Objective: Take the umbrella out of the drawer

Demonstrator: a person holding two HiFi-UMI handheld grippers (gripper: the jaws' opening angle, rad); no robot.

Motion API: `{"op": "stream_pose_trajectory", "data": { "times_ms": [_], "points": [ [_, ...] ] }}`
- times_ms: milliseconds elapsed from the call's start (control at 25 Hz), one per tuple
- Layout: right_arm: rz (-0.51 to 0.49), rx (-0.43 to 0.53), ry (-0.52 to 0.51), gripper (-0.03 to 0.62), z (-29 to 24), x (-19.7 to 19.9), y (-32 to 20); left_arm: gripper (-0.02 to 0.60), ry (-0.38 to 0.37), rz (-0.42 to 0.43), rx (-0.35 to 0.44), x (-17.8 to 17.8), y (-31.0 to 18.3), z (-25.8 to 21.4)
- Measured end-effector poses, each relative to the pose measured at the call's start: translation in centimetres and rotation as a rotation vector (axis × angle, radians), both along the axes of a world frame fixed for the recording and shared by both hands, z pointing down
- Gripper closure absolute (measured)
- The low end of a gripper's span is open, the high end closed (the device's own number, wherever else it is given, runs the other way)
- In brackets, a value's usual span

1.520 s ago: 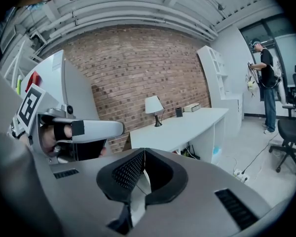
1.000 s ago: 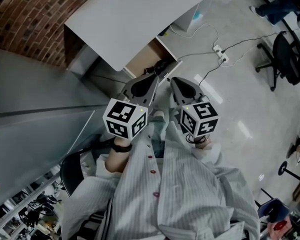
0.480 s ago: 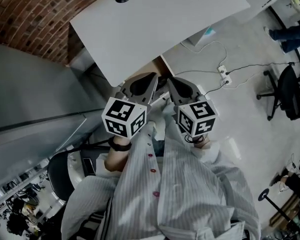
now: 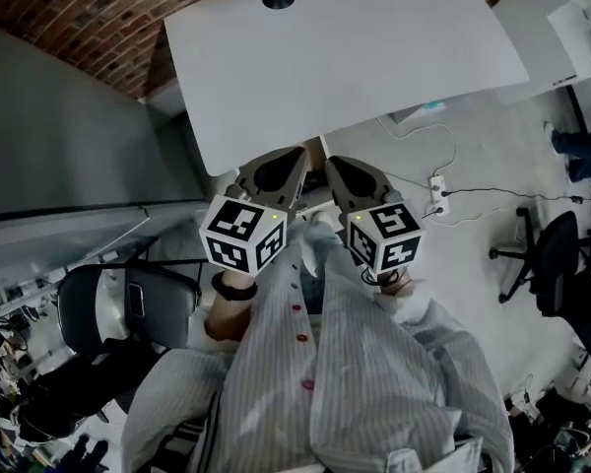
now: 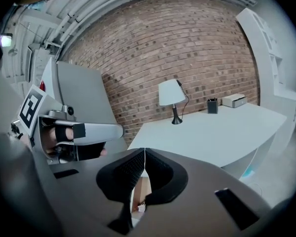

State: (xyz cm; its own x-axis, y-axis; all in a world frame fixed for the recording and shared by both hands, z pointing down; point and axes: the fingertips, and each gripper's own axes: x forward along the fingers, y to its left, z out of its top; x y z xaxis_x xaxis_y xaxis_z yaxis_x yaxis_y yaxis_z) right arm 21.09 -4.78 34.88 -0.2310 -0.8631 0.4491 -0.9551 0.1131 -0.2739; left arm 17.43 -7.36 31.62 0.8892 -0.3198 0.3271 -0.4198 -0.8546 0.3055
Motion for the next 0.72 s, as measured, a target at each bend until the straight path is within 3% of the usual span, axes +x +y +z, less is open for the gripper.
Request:
{"op": "stream_pose_trajectory", "data": {
  "times_ms": [320,720],
  "points": [
    [-0.151,-0.048,-0.013,0.559,2.4,0.0,-2.1,0.572,-0.036,-0.138,-0.054,-0.9,-1.1,2.7],
    [-0.211,-0.09,-0.021,0.559,4.2,-3.3,-3.8,0.572,-0.049,-0.193,-0.087,-4.5,-1.9,4.1]
  ]
}}
